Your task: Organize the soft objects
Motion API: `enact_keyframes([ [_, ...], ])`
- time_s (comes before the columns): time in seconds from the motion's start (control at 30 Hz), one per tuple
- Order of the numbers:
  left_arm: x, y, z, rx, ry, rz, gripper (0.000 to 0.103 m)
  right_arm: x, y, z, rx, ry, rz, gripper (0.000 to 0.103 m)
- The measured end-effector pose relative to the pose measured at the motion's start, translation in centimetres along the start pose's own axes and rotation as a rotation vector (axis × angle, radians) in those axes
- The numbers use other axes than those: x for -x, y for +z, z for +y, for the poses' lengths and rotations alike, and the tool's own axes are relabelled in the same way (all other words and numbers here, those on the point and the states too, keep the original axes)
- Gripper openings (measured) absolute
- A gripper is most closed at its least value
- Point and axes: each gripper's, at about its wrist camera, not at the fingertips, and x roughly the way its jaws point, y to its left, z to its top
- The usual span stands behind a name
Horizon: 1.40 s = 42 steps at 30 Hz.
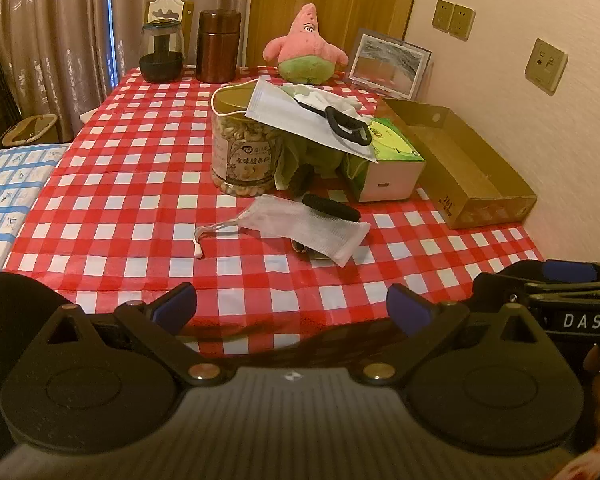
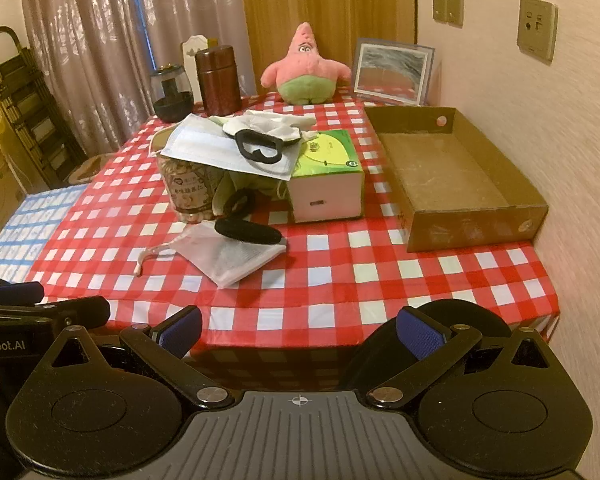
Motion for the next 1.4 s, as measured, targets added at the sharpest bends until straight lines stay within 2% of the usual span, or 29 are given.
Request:
enact_keyframes([
  [1.4, -0.01, -0.05, -0.19, 0.004, -0.009, 0.003, 0.1, 0.34, 0.09, 0.07, -0.002, 0.001, -0.004, 0.103],
])
